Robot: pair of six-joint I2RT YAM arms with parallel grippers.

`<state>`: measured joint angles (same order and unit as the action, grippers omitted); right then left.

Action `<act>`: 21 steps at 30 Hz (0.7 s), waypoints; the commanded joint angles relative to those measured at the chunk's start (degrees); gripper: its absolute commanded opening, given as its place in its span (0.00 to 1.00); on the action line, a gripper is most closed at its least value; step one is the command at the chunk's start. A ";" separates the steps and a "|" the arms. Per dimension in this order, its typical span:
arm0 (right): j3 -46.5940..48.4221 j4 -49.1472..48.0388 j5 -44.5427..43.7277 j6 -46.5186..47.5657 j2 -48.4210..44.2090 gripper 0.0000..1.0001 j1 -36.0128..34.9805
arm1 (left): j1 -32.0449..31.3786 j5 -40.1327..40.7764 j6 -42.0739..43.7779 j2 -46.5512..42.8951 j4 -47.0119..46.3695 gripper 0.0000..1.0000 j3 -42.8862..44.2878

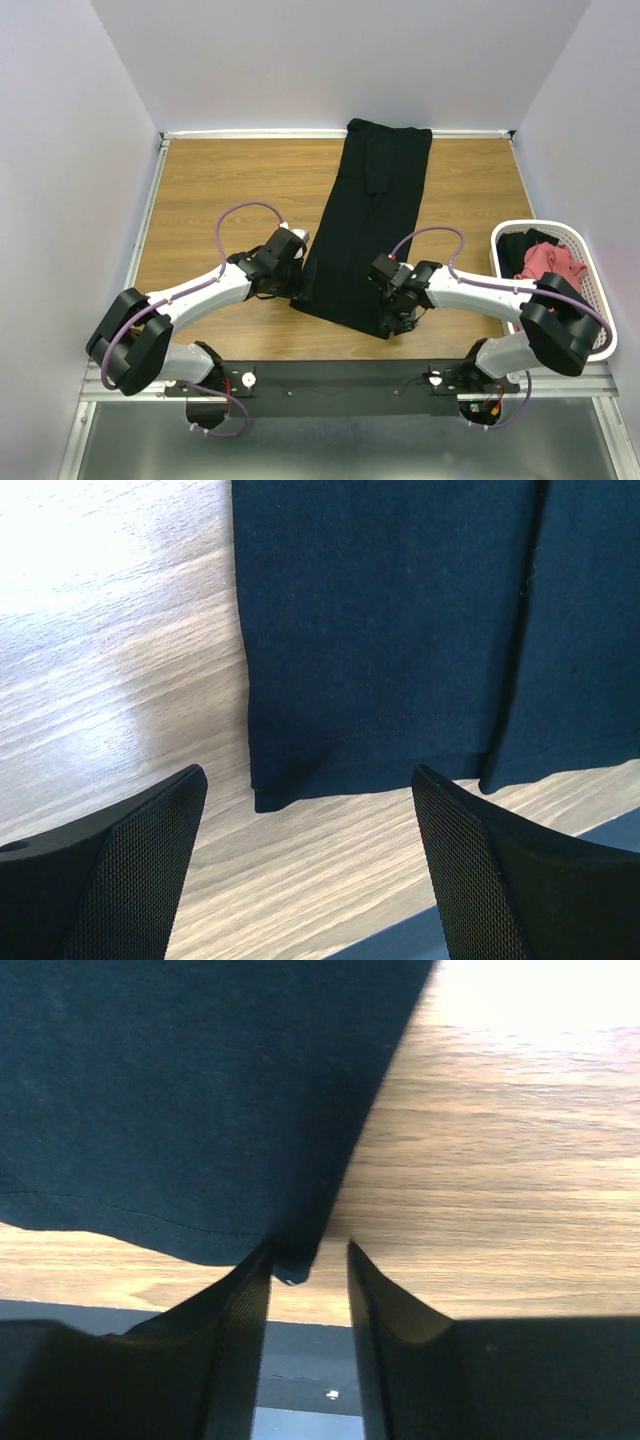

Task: Fold and stack the t-shirts
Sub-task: Fold the tshirt

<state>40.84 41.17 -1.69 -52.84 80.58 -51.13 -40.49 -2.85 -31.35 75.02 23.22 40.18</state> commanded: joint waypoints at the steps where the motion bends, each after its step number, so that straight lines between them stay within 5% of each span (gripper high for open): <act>1: 0.64 -0.74 -0.94 -0.95 3.61 0.39 -1.33 | -0.73 1.97 -0.64 1.26 -0.46 0.91 2.18; 5: 1.17 -0.65 -1.03 -0.69 4.59 0.29 -1.78 | -1.61 2.41 -0.81 2.41 -0.11 0.90 2.79; 11: 0.29 -0.12 -1.38 -0.78 2.31 0.01 -1.77 | -3.19 2.41 -1.52 3.90 0.68 0.84 3.58; 21: 0.12 -0.03 -1.38 -0.42 0.99 0.00 -1.78 | -3.54 9.00 -2.48 4.61 5.86 0.71 5.08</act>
<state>42.22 40.38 -0.93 -53.10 82.08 -52.42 -43.64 1.23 -32.82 79.53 25.47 43.77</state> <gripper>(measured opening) 0.012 0.725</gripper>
